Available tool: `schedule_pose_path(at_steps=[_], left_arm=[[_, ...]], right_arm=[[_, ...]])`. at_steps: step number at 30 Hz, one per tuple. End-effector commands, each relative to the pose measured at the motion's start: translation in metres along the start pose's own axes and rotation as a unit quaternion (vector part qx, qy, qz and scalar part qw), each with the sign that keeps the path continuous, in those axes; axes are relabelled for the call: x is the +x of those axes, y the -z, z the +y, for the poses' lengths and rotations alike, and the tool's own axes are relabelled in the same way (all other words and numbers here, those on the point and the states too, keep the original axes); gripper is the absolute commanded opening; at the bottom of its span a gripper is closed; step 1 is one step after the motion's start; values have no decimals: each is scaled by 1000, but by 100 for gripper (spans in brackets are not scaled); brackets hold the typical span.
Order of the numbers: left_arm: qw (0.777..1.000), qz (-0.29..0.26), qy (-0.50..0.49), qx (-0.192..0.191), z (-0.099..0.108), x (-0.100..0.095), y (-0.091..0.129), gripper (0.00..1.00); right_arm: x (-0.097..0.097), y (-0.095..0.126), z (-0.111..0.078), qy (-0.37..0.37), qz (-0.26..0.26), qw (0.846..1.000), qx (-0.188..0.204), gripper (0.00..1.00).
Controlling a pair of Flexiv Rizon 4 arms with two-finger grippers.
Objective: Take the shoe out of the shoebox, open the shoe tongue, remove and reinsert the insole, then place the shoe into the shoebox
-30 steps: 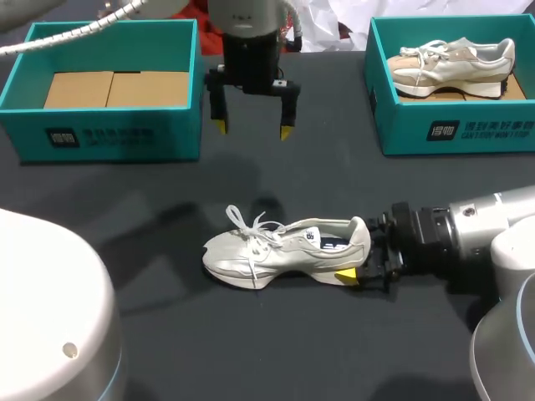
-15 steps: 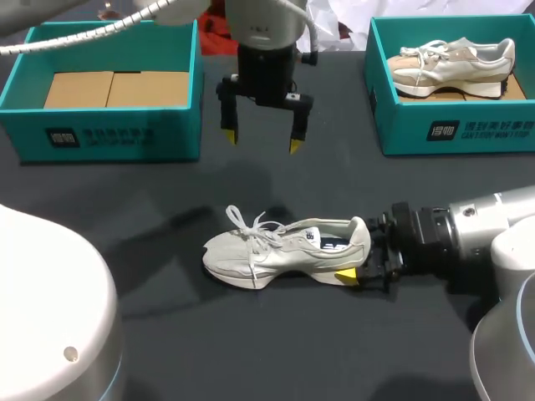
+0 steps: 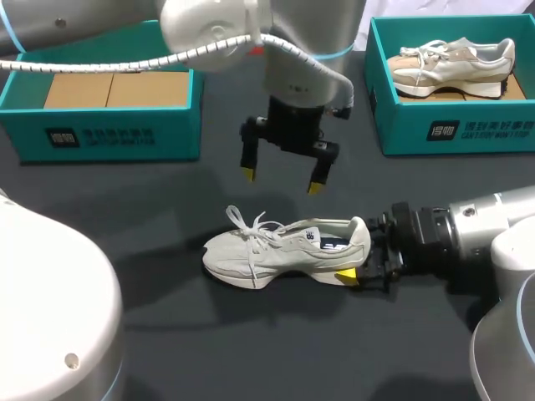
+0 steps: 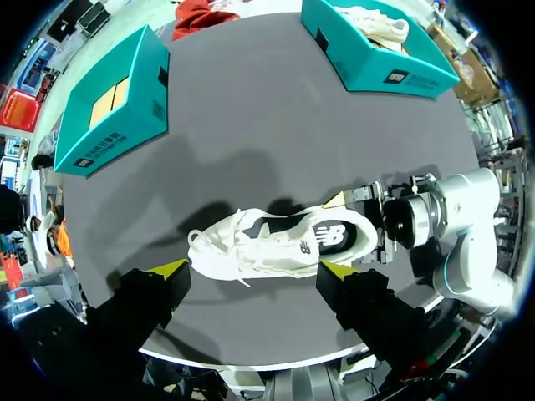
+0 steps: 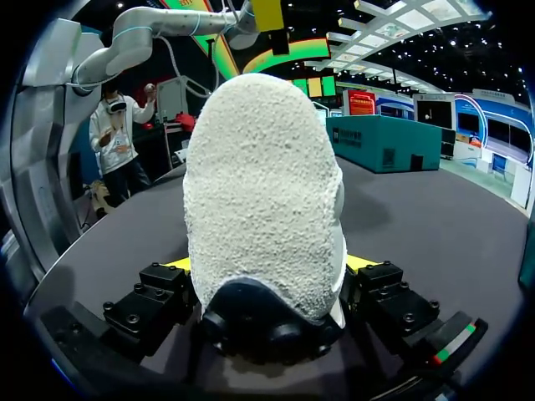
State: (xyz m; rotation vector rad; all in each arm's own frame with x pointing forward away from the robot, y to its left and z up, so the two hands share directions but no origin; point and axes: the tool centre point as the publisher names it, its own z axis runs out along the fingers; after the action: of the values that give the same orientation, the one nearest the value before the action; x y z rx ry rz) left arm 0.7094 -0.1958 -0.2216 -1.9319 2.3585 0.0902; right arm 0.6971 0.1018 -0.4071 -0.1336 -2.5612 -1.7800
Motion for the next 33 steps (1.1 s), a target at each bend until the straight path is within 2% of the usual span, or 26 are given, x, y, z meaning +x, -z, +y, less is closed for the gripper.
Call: schedule_pose_path(at_steps=[1,4,12,19,33], left_arm=[[1000,-4,0,-1,-1,3,1,100],[1000,-4,0,-1,-1,3,1,100],[999,-13,8,-40,10,29,-29,100],[998,-16,16,-56,10,37,-46,100],[994,-59,13,-93,14,62,-82,100]], right_arm=[[1,-1,1,0,0,1000,2,0],[1,-1,1,0,0,1000,2,0],[1,-1,1,0,0,1000,2,0],[1,-1,1,0,0,1000,2,0],[1,-1,1,0,0,1000,2,0]])
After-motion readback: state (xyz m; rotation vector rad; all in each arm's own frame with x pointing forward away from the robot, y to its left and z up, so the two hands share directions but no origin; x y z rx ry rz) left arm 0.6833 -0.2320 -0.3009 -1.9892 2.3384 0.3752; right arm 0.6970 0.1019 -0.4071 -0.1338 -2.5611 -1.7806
